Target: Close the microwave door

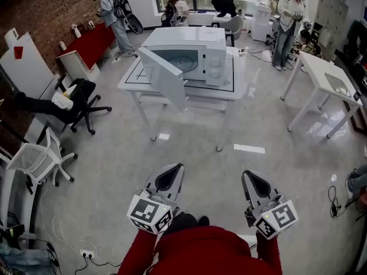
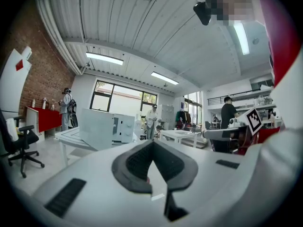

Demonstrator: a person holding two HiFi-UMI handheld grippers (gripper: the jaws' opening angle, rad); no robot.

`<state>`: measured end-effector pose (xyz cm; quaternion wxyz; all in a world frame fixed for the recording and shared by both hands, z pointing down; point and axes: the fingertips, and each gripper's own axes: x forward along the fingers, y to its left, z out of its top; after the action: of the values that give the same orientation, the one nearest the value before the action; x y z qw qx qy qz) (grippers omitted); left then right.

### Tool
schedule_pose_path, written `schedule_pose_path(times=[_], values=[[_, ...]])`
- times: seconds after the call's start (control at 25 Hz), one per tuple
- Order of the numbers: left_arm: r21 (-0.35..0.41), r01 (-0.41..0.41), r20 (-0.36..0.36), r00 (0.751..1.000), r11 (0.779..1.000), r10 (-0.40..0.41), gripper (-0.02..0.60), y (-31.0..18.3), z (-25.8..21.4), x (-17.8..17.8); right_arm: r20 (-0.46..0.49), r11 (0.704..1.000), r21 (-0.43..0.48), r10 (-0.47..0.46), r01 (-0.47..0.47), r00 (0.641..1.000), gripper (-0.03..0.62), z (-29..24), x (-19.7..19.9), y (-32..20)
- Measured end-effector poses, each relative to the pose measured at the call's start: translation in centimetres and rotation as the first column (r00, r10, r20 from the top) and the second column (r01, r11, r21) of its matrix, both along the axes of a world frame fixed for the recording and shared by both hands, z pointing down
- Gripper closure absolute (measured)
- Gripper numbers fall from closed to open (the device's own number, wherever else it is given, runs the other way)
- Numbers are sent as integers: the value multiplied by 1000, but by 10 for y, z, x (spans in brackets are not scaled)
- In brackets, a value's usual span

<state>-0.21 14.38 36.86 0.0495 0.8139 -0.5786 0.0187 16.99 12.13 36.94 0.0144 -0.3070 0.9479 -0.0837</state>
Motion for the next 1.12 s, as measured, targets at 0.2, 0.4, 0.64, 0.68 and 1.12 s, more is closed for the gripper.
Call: schedule_pose_path(times=[0.2, 0.4, 0.64, 0.68, 1.12], values=[[1, 25, 7, 1000, 1000, -25, 572, -6, -6, 2, 11, 1000, -6, -4, 4, 1000, 579, 1, 9, -4], [-7, 43, 18, 999, 999, -43, 572, -11, -7, 0, 18, 1000, -12, -9, 9, 1000, 579, 2, 10, -12], [-6, 56, 39, 998, 998, -55, 572, -21, -6, -10, 25, 999, -11, -30, 30, 999, 579, 1, -2, -24], [-4, 57, 38, 998, 998, -57, 572, -24, -7, -12, 24, 999, -10, -31, 31, 999, 579, 1, -4, -27], [-21, 70, 17, 997, 997, -69, 572, -88, 3, -50, 3, 999, -41, -28, 28, 1000, 579, 8, -41, -89]])
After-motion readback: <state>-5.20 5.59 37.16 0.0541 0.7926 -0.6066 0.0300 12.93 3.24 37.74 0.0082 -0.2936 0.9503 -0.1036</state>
